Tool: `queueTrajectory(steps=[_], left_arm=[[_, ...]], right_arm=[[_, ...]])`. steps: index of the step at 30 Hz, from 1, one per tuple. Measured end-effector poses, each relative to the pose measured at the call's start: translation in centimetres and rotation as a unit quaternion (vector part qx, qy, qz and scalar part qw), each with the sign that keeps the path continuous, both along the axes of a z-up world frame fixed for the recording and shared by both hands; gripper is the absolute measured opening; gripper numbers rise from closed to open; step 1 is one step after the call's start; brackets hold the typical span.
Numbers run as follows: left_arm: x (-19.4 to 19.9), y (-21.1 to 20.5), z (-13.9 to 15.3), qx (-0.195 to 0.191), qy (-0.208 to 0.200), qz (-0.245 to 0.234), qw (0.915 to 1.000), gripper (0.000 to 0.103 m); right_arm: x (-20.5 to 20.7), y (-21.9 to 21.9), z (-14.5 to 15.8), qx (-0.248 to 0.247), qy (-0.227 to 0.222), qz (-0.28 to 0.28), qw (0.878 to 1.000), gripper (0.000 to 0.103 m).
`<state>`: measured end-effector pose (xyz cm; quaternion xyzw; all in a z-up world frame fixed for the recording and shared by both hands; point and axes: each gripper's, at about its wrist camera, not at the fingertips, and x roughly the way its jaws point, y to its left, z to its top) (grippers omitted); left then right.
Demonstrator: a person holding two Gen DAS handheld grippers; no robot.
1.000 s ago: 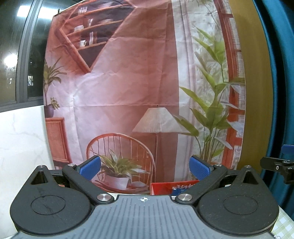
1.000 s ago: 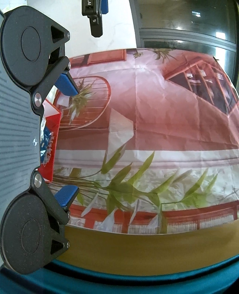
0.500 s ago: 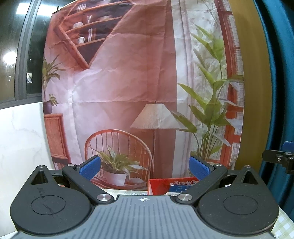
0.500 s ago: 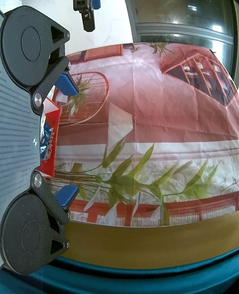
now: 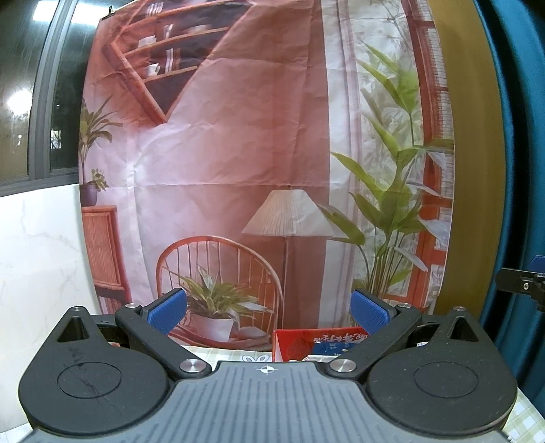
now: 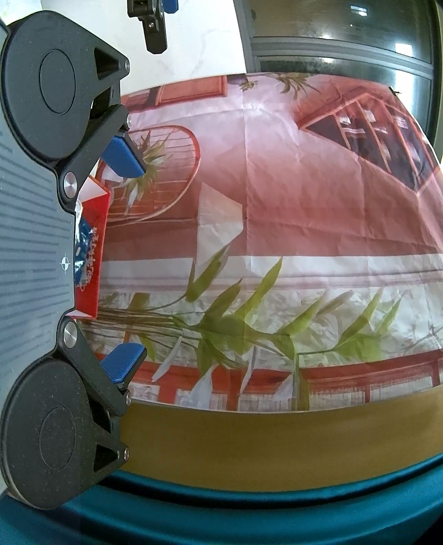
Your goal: Organize soft objects
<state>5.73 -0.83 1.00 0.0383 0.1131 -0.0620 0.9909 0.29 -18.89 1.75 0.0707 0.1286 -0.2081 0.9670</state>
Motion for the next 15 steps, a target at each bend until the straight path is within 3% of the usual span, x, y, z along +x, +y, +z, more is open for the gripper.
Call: queueTrajectory(steps=[15], left_arm=[[0.21, -0.37, -0.48, -0.004, 0.004, -0.011, 0.9999, 0.103]], right_arm=[[0.43, 0.05, 0.57, -0.004, 0.003, 0.007, 1.0, 0.103]])
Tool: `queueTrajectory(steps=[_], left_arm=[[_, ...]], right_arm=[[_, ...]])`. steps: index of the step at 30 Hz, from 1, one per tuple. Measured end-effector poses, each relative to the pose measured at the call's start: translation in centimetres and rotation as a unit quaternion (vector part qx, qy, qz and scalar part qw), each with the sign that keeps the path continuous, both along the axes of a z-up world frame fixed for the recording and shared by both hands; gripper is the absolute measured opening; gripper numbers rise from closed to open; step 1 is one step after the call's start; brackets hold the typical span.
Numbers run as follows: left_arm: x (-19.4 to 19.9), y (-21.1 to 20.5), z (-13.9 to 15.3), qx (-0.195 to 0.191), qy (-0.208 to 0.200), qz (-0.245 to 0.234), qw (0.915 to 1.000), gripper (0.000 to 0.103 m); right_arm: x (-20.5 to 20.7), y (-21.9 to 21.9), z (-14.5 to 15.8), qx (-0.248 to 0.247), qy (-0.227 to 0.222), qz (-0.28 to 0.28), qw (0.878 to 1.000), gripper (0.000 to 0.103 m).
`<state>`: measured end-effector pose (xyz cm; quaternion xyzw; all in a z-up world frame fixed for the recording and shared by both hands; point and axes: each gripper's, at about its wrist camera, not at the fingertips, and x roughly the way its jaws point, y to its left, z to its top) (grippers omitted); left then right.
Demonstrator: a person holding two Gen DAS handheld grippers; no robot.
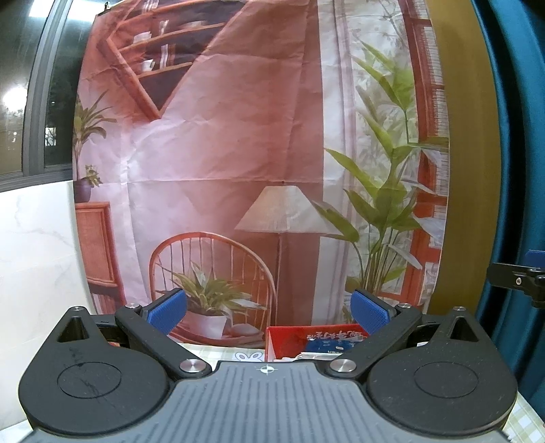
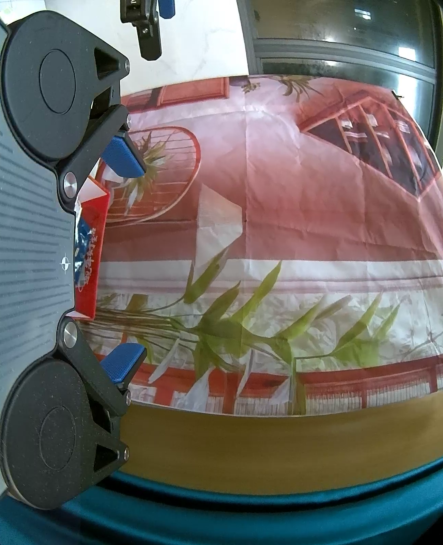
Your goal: Organize soft objects
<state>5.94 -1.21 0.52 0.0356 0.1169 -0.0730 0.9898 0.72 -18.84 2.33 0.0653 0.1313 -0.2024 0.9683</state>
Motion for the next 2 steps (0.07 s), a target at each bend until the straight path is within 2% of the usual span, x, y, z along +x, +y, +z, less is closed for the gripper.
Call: queueTrajectory(steps=[2], left_arm=[[0.02, 0.03, -0.03, -0.002, 0.002, -0.004, 1.0, 0.103]], right_arm=[[0.08, 0.04, 0.04, -0.001, 0.0, 0.001, 1.0, 0.103]])
